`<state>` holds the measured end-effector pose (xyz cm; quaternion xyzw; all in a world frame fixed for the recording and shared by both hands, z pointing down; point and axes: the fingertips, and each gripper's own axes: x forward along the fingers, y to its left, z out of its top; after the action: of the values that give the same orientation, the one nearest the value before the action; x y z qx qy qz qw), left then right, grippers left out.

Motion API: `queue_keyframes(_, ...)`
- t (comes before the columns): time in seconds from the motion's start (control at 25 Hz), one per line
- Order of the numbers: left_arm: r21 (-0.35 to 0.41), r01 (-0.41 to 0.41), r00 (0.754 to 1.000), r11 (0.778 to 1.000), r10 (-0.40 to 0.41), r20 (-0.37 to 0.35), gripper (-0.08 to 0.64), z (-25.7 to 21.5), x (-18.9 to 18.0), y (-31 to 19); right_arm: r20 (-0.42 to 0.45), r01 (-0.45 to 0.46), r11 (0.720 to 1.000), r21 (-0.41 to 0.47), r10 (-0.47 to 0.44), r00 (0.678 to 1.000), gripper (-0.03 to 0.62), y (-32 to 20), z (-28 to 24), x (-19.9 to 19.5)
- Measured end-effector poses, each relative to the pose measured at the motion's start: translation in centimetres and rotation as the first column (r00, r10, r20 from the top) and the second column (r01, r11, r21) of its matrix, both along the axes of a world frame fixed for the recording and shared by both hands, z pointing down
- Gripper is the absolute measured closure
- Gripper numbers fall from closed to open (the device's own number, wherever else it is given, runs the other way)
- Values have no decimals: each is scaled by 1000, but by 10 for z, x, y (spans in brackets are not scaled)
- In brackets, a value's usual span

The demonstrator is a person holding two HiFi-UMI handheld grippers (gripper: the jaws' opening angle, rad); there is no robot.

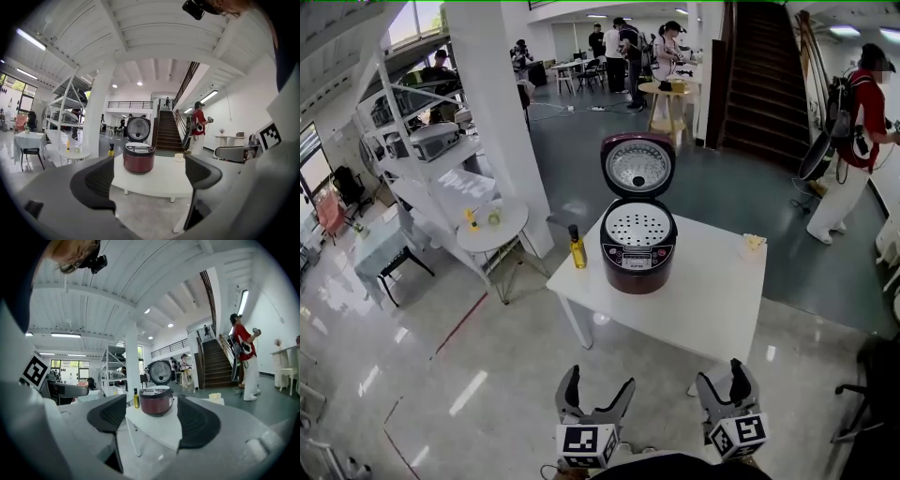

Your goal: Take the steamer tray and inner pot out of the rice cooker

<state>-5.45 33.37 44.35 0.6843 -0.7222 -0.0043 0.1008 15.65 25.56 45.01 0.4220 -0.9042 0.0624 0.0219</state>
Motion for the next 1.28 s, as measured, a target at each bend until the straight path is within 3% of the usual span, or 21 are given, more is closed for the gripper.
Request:
queue_keyframes(0.08,11,-8,1000,1000,8,15,31,-5,3,-7,-21,1,1000,14,-1,1000,231,-7,-1,3)
queue_keyframes(0.16,15,-20,1000,1000,20,17,8,-6,7,-14,-40,-2,1000,23,3,999,219,-15,0,7)
queue_keyframes(0.4,56,35,999,998,-34,-18,3,-14,12,-29,20,39,999,30,-40,999,218,-35,-8,5)
queue_keyframes(0.52,59,3,999,998,-1,-43,4,-10,24,-36,26,71,997,30,-72,997,218,-41,-6,0)
queue_keyframes(0.72,41,-57,997,997,55,47,6,-4,36,-46,-2,96,994,43,-96,995,218,-47,-9,-9)
queue_keyframes(0.92,25,-62,998,998,61,15,5,5,21,-71,-5,108,994,10,-108,994,218,-72,8,-23)
queue_keyframes(1.08,10,-55,998,998,55,36,5,17,-5,-101,-42,112,994,1,-112,993,218,-95,21,-44)
queue_keyframes(1.28,42,-35,999,999,35,16,6,1,-43,-149,-35,84,996,-31,-85,996,218,-138,20,-69)
